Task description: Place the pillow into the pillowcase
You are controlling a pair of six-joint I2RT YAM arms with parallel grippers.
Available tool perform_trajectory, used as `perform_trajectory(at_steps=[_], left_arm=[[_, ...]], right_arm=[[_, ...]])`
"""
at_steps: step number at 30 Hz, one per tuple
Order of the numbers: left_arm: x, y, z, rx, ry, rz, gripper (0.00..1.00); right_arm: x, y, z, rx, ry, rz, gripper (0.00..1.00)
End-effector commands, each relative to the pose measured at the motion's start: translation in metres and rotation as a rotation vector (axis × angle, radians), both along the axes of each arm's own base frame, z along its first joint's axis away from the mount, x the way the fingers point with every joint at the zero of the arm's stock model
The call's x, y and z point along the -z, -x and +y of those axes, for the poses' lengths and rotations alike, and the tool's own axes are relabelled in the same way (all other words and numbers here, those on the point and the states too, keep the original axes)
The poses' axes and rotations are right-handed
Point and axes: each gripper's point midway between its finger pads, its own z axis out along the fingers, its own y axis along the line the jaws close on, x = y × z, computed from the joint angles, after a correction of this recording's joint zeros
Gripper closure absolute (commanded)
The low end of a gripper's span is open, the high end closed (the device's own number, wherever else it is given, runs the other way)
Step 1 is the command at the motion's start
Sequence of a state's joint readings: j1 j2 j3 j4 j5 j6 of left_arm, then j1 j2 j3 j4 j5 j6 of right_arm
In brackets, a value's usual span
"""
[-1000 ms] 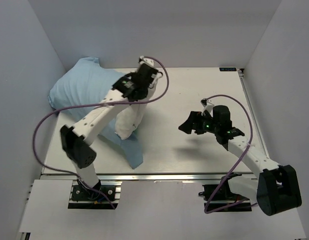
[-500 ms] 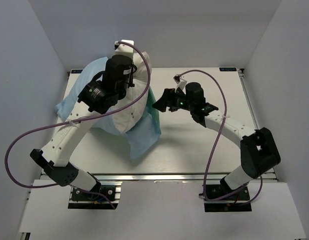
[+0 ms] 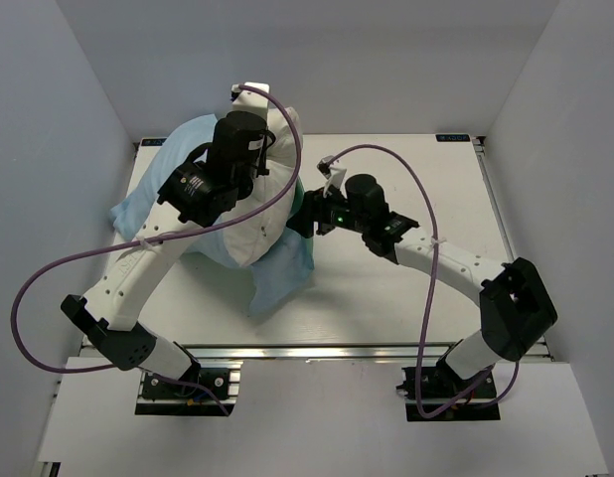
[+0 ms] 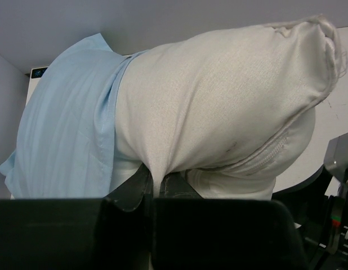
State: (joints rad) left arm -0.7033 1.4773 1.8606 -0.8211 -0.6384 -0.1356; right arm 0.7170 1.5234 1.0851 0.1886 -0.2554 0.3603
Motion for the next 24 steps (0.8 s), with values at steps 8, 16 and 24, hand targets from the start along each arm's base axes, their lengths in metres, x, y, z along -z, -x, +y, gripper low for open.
perform_trajectory(at_steps=[8,16,24], left_arm=[[-0.043,0.014,0.019,-0.026,0.091,-0.123,1.0],[-0.048,0.022,0.025,-0.024,0.112,-0.143,1.0],[-0.036,0.019,0.027,-0.052,0.102,-0.134,1.0]], right_arm=[[-0.019,-0.053,0.025,0.146,0.001,-0.088,0.36],[-0.008,-0.101,0.032,0.296,0.052,-0.094,0.35],[-0.035,-0.105,0.05,0.206,-0.09,-0.139,1.0]])
